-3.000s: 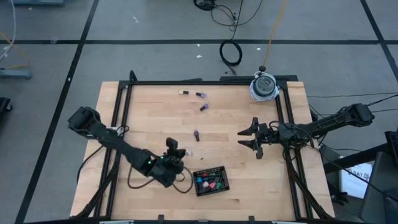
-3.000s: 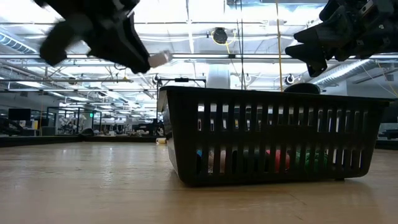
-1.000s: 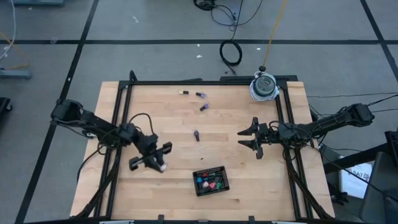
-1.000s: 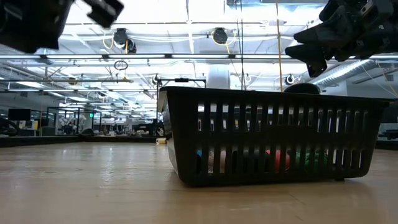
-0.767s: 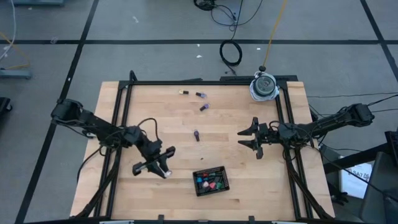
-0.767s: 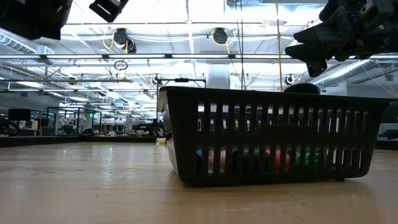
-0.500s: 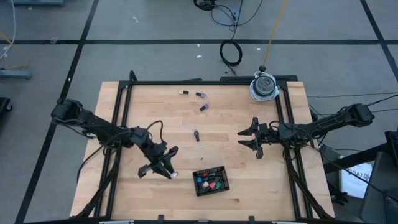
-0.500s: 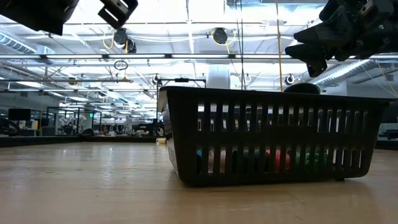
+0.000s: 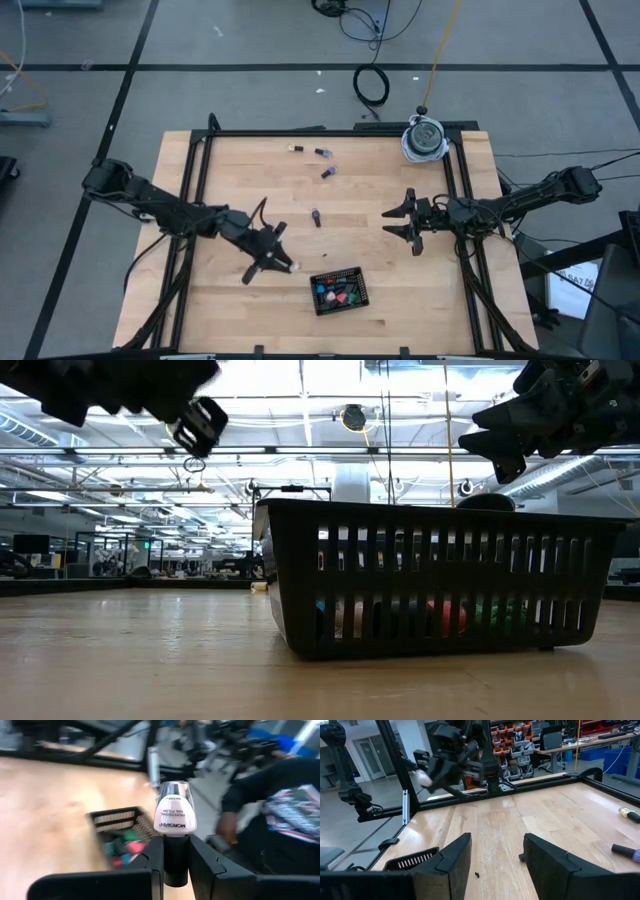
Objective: Pick & Place Nail Polish
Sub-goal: Put the white nail polish bottle into the black bin
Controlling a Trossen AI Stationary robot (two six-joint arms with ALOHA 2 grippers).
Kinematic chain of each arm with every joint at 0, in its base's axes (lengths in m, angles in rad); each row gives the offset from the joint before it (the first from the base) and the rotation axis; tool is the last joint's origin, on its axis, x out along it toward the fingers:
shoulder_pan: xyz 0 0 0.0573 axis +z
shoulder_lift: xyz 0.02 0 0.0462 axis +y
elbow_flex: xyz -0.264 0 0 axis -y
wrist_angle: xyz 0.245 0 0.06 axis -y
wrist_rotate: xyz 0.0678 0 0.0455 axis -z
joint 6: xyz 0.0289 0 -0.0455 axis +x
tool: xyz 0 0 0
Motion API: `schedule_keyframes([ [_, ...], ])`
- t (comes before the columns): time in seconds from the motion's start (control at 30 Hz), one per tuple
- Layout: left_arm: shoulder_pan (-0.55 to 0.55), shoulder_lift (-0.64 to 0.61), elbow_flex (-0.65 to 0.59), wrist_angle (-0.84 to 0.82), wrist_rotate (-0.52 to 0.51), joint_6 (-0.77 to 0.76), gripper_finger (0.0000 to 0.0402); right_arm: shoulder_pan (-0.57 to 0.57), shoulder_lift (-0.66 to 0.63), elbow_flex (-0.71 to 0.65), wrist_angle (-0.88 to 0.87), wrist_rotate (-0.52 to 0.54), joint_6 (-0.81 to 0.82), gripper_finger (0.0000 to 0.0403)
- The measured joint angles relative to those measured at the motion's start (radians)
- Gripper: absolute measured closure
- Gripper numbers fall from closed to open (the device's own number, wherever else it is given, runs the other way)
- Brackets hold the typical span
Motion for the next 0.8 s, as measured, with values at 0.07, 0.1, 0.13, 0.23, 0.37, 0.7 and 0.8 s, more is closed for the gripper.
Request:
schedule_keyframes([
  [0.07, 0.013, 0.0, 0.0, -0.018, -0.021, 0.015, 0.0356, 0.0, 0.0, 0.0, 0.0, 0.0, 0.0, 0.0234],
  [0.1, 0.019, 0.0, 0.0, -0.025, -0.025, 0.025, 0.0356, 0.0, 0.0, 0.0, 0.0, 0.0, 0.0, 0.0234],
  [0.13, 0.025, 0.0, 0.0, -0.032, -0.029, 0.037, 0.0356, 0.0, 0.0, 0.0, 0.0, 0.0, 0.0, 0.0234],
  [0.23, 0.038, 0.0, 0.0, -0.063, -0.093, 0.077, 0.0356, 0.0, 0.0, 0.0, 0.0, 0.0, 0.0, 0.0234],
  [0.37, 0.041, 0.0, 0.0, -0.08, -0.22, 0.087, 0.0355, 0.0, 0.0, 0.0, 0.0, 0.0, 0.0, 0.0234],
  [0.7, 0.039, 0.0, 0.0, -0.085, -0.233, 0.105, 0.0355, 0.0, 0.0, 0.0, 0.0, 0.0, 0.0, 0.0234],
  [0.8, 0.039, 0.0, 0.0, -0.085, -0.234, 0.11, 0.0355, 0.0, 0.0, 0.0, 0.0, 0.0, 0.0, 0.0234],
])
